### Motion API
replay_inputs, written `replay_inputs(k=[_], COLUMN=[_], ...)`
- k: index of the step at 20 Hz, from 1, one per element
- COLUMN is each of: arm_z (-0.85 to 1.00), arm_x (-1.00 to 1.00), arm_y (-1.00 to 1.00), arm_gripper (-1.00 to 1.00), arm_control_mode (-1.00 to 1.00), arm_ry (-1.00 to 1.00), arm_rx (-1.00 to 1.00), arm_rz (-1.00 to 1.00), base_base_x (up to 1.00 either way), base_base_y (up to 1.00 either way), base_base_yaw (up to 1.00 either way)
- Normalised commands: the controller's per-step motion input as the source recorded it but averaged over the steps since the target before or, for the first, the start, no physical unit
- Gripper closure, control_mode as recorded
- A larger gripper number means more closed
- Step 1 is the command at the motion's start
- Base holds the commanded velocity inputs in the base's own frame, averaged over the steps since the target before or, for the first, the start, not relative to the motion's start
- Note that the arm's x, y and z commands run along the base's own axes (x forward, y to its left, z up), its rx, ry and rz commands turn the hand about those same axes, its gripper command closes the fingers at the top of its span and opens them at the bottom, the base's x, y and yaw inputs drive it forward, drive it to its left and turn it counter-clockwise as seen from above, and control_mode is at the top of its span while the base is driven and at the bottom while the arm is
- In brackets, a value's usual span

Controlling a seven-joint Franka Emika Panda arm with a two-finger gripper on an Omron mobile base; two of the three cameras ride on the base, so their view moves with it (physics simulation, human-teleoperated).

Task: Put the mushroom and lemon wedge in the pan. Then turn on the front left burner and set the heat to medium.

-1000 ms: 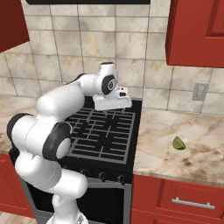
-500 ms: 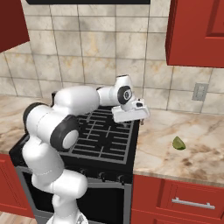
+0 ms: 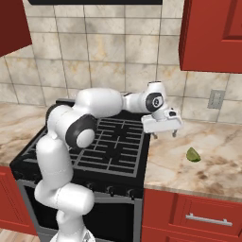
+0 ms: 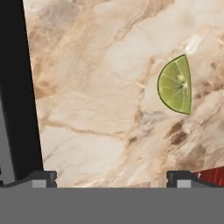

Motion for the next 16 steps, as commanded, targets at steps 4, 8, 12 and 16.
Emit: replay_inputs(k=[4,8,12,16], arm_z=[-0.14,-0.17,-0.03,-0.14], arm_x=[0.0,0.0,0.0,0.0], arm_y=[-0.38,-0.26,-0.24,-0.36], arm_gripper=[-1.0,-1.0,-1.0,-1.0], arm_control_mode=[-1.0,-1.0,-1.0,-1.0], arm_ry=[0.0,0.0,0.0,0.0], arm_rx=[0.0,0.01,0.09,0.13], arm_rz=[-0.05,-0.01,0.0,0.0], base_base_x=[0.0,0.0,0.0,0.0], base_base_y=[0.0,0.0,0.0,0.0], base_base_yaw=[0.0,0.0,0.0,0.0])
